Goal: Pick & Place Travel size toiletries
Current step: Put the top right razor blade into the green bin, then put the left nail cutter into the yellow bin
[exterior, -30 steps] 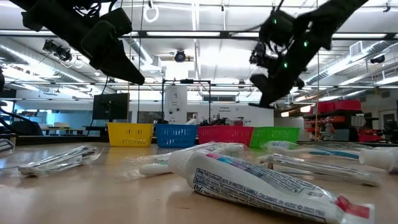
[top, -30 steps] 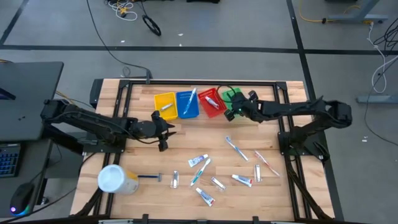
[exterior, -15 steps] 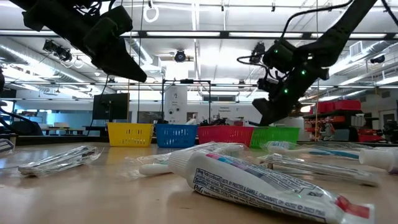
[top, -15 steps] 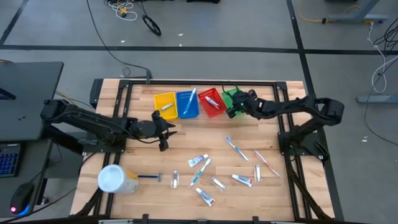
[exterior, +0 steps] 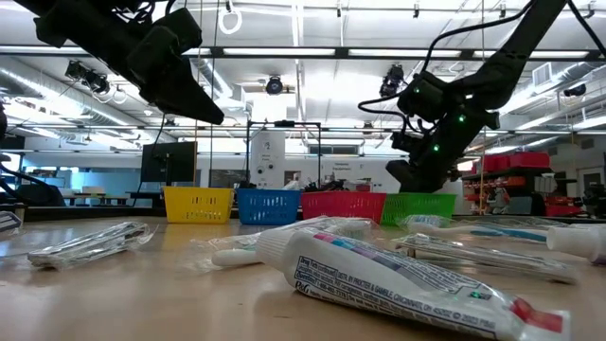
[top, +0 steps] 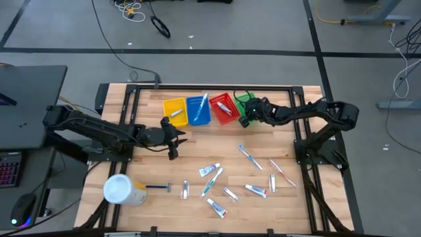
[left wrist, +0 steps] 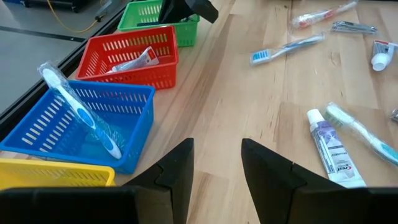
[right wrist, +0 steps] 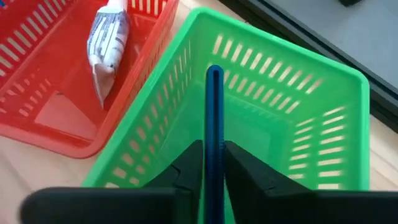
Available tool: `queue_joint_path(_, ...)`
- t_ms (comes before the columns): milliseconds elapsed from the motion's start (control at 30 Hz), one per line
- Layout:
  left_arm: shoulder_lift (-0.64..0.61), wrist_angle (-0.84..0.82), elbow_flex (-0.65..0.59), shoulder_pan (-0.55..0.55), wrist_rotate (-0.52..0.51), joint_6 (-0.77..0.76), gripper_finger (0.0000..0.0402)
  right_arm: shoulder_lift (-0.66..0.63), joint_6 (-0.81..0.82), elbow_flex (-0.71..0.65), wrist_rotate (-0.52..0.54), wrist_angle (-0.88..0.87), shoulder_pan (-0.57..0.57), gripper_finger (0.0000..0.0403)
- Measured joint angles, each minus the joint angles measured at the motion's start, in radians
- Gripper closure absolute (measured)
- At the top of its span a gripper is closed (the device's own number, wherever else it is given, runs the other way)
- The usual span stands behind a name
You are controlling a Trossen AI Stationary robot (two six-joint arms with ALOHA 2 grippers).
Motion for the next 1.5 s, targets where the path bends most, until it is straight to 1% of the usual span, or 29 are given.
queue_joint_path(167, 0.000, 0.000, 0.000, 0.000, 0.000, 0.000, 0.0260, -0.010, -0.001, 0.000, 0.001, 0.013, 0.000, 0.0270)
queue_joint_path(333, 0.000, 0.001, 0.000, 0.000, 0.000, 0.000, 0.0260, -0.057, -0.010, 0.000, 0.018, 0.008, 0.005, 0.0240)
queue_joint_path(533, 0.000, 0.001, 0.000, 0.000, 0.000, 0.000, 0.0260, -0.175, -0.031, 0.000, 0.019, 0.003, 0.064, 0.0231)
queue_joint_path(667, 0.000, 0.001, 0.000, 0.000, 0.000, -0.005, 0.0260, -0.268, -0.018, 0.000, 0.018, -0.040, 0.149, 0.0231)
queue_joint_path(800, 0.000, 0.001, 0.000, 0.000, 0.000, -0.019, 0.0260, -0.320, 0.006, 0.000, -0.028, -0.095, 0.253, 0.0231)
queue_joint_path(967, 0.000, 0.004, 0.000, 0.000, 0.000, -0.064, 0.0260, -0.323, 0.050, 0.000, -0.062, -0.161, 0.382, 0.0231)
queue_joint_path(1167, 0.020, 0.003, -0.001, 0.000, -0.004, -0.077, 0.0260, -0.321, 0.229, 0.000, -0.068, -0.317, 0.496, 0.0231)
queue_joint_path(1300, 0.034, 0.013, 0.000, 0.000, -0.009, -0.064, 0.0260, -0.305, 0.350, 0.000, -0.116, -0.408, 0.539, 0.0231)
queue_joint_path(1400, 0.035, 0.012, -0.001, 0.000, -0.008, -0.063, 0.0260, -0.268, 0.393, 0.000, -0.163, -0.410, 0.568, 0.0231)
queue_joint_path(1500, 0.034, 0.008, -0.001, 0.000, -0.008, -0.064, 0.0260, -0.225, 0.396, 0.000, -0.192, -0.379, 0.599, 0.0231)
